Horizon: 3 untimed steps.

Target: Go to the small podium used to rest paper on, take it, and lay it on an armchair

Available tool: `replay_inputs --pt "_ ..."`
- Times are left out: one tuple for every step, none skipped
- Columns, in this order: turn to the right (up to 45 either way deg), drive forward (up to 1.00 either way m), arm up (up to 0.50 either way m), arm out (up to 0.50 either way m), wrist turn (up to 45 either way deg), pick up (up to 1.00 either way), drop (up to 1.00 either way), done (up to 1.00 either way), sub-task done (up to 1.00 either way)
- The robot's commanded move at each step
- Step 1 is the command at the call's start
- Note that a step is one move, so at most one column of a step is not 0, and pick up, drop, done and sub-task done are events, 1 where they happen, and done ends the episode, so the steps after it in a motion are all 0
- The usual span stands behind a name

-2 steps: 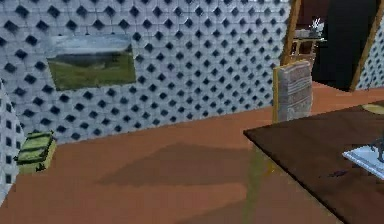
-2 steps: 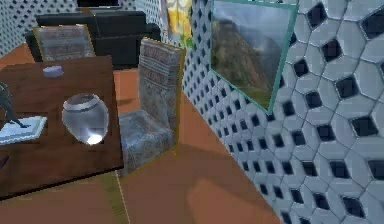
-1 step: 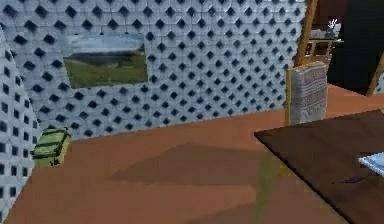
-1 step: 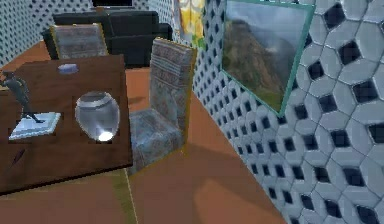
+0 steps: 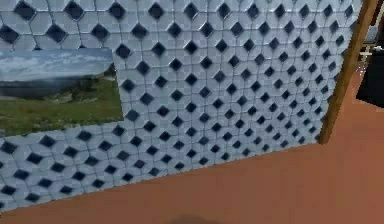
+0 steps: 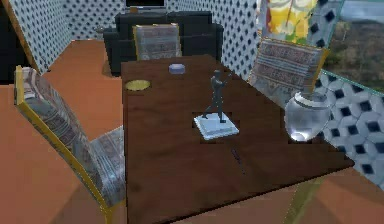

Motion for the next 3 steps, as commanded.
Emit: replay_inputs --pt "-12.0 0.0 0.0 0.0 0.0 0.0 0.0 0.0 0.0" --pt "0.0 0.2 0.0 0.0 0.0 0.0 0.0 0.0 0.0" --pt "45.0 0.0 0.0 0.0 0.0 0.0 0.0 0.0 0.0"
